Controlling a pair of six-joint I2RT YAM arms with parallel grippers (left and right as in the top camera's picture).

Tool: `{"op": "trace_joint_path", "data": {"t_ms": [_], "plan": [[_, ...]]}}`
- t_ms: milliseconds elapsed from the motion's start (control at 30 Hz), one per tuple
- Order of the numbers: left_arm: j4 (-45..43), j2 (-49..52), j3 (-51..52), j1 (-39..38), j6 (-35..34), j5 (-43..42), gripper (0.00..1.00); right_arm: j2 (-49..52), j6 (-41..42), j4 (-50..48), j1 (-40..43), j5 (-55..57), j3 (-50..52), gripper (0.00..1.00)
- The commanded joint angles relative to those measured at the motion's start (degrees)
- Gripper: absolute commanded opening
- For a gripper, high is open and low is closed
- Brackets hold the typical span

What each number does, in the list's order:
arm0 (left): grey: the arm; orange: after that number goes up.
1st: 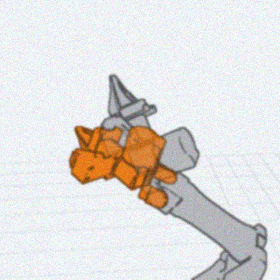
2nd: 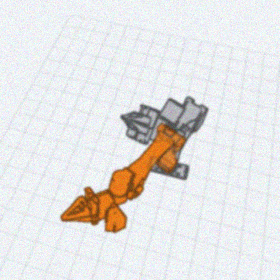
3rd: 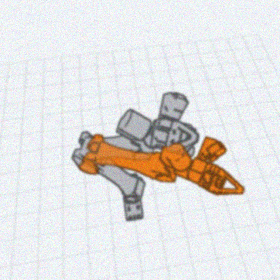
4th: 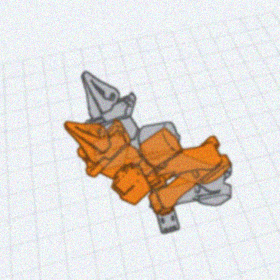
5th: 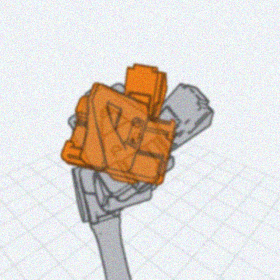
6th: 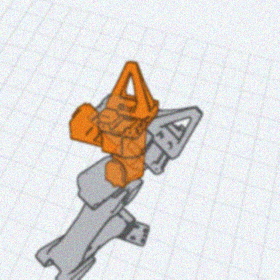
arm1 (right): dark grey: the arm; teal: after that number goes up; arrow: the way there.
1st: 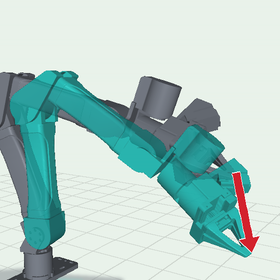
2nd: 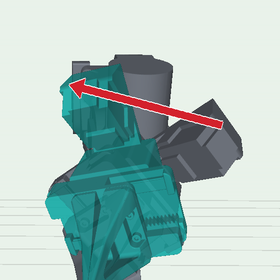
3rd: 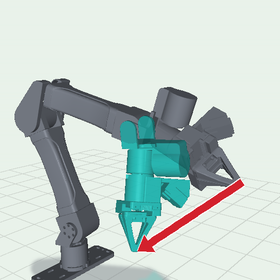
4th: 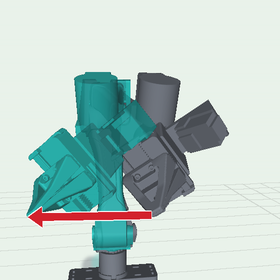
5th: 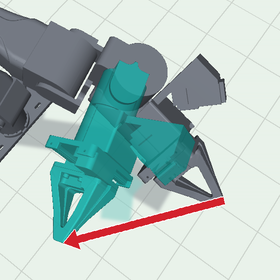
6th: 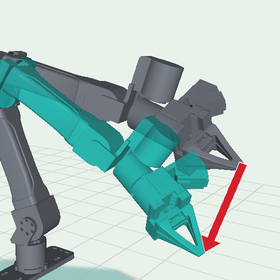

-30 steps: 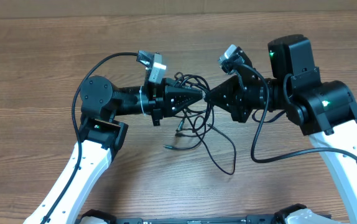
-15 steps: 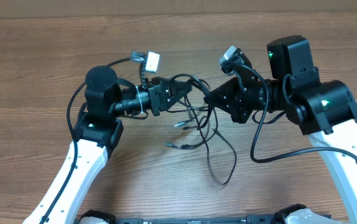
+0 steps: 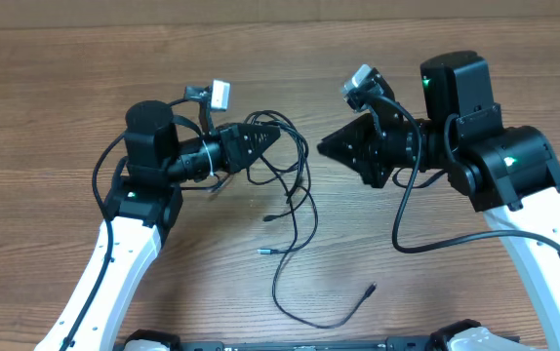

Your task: Untangle cables

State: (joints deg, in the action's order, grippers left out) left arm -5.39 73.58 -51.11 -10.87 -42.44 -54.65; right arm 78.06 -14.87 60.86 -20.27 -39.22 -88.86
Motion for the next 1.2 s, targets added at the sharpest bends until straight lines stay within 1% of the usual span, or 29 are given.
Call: {"op": "trace_joint_path", "data": {"t_ms": [0, 33, 67, 100, 167, 267, 367, 467, 600, 633, 700, 733, 900, 967, 1133, 1167], "plan": [[-6.82, 0.15, -0.48, -0.07, 0.52, -9.46, 0.04, -0.90, -0.94, 1.46, 0.09, 5.14, -0.74, 0.62], [-8.24, 0.15, -0.48, -0.09, -0.57, -10.19, 0.04, -0.79, -1.92, 2.05, 0.07, 5.29, -0.74, 0.67], [-10.62, 0.15, -0.48, -0.09, -2.51, -11.30, 0.04, -0.70, -2.89, 2.69, 0.07, 5.27, -0.74, 0.70], [-13.46, 0.15, -0.48, -0.35, -4.55, -11.96, 0.04, -0.39, -3.45, 3.10, 0.07, 5.29, -0.74, 0.71], [-15.54, 0.15, -0.48, -1.03, -5.62, -12.09, 0.04, -0.13, -3.45, 3.06, 0.07, 5.09, -0.74, 0.71], [-17.79, 0.15, -0.48, -2.84, -5.90, -11.82, 0.04, 0.50, -3.45, 3.06, 0.07, 5.05, -0.74, 0.71], [-17.86, 0.15, -0.48, -4.26, -6.05, -10.71, 0.04, 1.03, -3.45, 3.08, 0.07, 5.03, -0.74, 0.70], [-18.91, 0.15, -0.48, -4.63, -6.12, -10.82, 0.04, 1.62, -3.45, 3.08, 0.07, 5.01, -0.74, 0.66], [-21.92, 0.15, -0.48, -4.66, -8.07, -10.78, 0.04, 2.40, -3.65, 3.17, 0.07, 3.98, -0.74, 0.65], [-22.34, 0.17, -0.48, -4.66, -8.50, -10.71, 0.04, 2.49, -3.65, 3.17, 0.07, 4.00, -0.74, 0.61], [-22.53, 0.17, -0.48, -4.66, -8.63, -10.03, 0.05, 2.56, -3.65, 3.19, 0.02, 3.93, -0.74, 0.43], [-22.49, 0.17, -0.48, -4.66, -8.63, -9.64, 0.04, 2.56, -3.65, 3.23, 0.00, 3.91, -0.74, 0.41], [-22.64, 0.17, -0.48, -5.25, -9.49, -8.41, 0.04, 2.56, -5.16, 3.80, -0.04, 2.64, -0.74, 0.41], [-23.17, 0.17, -0.48, -5.95, -9.46, -8.11, 0.04, 2.56, -5.16, 3.80, -0.04, 2.67, -0.74, 0.51], [-24.04, 0.17, -0.48, -6.88, -9.49, -7.78, 0.04, 2.56, -5.16, 3.80, -0.04, 2.64, -0.74, 0.51], [-24.06, 0.17, -0.48, -6.91, -9.49, -7.76, 0.04, 2.56, -5.16, 3.80, -0.04, 2.67, -0.74, 0.49]]}}
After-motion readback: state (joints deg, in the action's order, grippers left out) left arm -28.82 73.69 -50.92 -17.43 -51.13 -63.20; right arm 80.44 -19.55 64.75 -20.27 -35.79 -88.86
